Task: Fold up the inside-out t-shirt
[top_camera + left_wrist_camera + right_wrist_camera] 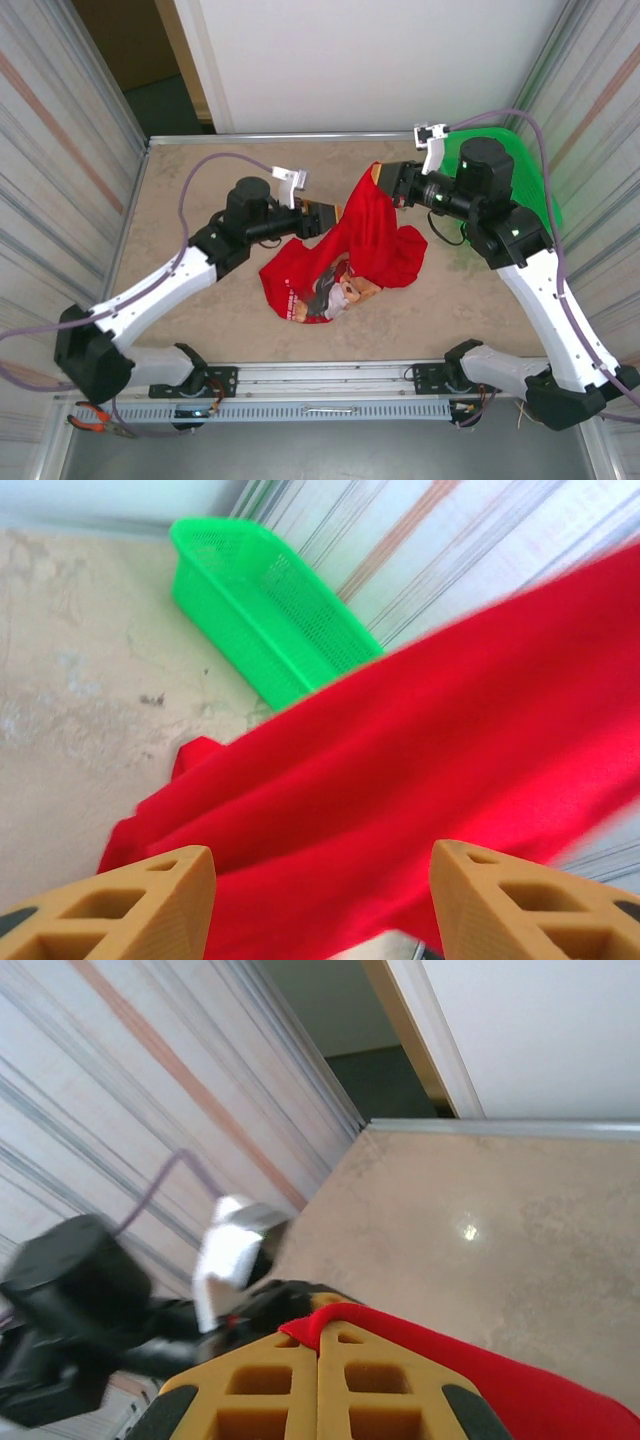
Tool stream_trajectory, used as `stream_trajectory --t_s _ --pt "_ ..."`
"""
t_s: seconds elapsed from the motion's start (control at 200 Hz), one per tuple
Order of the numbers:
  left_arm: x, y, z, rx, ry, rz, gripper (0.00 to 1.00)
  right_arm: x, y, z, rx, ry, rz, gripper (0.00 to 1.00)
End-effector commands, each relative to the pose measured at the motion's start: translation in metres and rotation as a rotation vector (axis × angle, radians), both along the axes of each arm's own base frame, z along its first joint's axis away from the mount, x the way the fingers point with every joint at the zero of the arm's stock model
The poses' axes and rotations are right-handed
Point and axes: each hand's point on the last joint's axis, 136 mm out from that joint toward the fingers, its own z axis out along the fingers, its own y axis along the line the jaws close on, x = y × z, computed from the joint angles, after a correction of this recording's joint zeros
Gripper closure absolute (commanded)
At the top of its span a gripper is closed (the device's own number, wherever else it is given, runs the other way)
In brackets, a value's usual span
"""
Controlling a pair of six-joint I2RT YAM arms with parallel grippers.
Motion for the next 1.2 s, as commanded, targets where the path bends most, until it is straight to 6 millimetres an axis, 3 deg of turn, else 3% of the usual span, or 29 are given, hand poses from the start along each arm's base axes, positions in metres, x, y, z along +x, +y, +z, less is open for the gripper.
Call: stream_trajectory --t_s 0.0,0.165,0.606,0.777,1.017,1.192 --pt "-0.001 0.009 0.01 0.043 -0.133 0.129 0.41 0.003 -0.001 -0.002 0.029 0.019 -0.013 1.0" --pt "-0.014 -0.014 0.015 0.029 -0.173 0.111 0.41 0.006 0.002 -0.009 0.041 0.042 -0.012 1.0" --pt "0.001 -0.043 0.007 0.026 -0.156 0.091 0.4 0.001 0.009 -0.017 0.057 0.07 0.014 1.0" --pt "0.004 -0.045 0.001 0.024 -0.142 0.11 0.4 0.0 0.012 -0.021 0.05 0.075 0.017 1.0" --pt "-0.008 -0.034 0.017 0.03 -0.218 0.199 0.37 0.002 0.014 -0.025 0.048 0.08 0.018 1.0" --pt "0.004 -0.031 0.003 0.078 -0.188 0.264 0.38 0.0 0.016 -0.021 0.054 0.074 0.025 1.0"
